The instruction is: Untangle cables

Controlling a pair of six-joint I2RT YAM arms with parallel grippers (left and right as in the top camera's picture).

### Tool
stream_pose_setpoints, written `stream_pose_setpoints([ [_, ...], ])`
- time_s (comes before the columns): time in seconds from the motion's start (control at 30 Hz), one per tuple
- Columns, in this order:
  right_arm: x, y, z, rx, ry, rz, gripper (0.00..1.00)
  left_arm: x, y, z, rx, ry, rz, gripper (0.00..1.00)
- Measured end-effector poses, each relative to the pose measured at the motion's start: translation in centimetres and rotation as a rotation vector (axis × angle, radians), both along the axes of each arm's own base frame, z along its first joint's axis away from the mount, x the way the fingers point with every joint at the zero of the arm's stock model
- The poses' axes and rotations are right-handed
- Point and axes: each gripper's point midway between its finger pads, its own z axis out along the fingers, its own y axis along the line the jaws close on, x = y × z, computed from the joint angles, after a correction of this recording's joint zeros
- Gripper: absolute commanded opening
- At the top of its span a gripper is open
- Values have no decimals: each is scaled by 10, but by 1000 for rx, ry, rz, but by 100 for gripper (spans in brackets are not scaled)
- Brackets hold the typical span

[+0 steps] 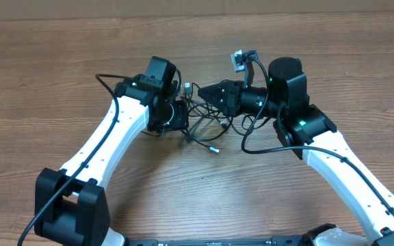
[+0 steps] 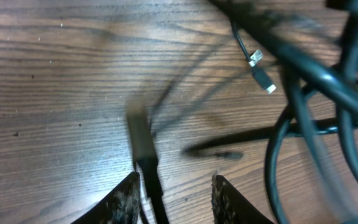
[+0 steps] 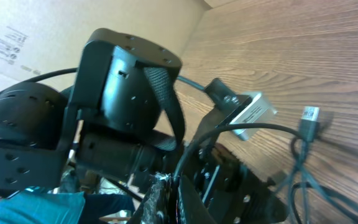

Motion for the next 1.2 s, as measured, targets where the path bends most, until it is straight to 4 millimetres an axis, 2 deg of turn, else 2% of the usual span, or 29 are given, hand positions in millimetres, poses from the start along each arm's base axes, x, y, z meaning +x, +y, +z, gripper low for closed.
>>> stream_pose_setpoints([
  [0.1, -3, 0, -3, -3, 26, 5, 4, 3, 1, 1, -3, -11, 1, 38],
  [0.23, -7, -5, -21, -47, 118, -16, 4, 7, 8, 3, -4, -23, 12, 38],
  [0.43, -7, -7, -25, -61, 134, -29, 4, 12, 26, 22, -17, -66, 59, 42],
  [0.57, -4, -6, -21, -46, 120, -33, 4, 12, 19, 30, -84, -76, 19, 54],
  [0.63, -1, -5, -15, -24, 112, -42, 4, 13, 9, 36, -148, -90, -19, 56],
  [0.8, 8, 0, 14, 79, 67, -57, 4, 15, -14, 51, -290, -117, -86, 56],
  [0.9, 9, 4, 40, 165, 28, -43, 4, 13, -21, 56, -333, -117, -108, 57],
  [1.03, 4, 8, 58, 236, 34, -5, 4, 12, -25, 60, -364, -117, -121, 57],
  [1.1, -1, 10, 65, 265, 45, 27, 4, 12, -25, 61, -371, -121, -124, 46],
  [1.2, -9, 12, 81, 312, 20, 80, 4, 14, -26, 62, -373, -131, -130, 15],
])
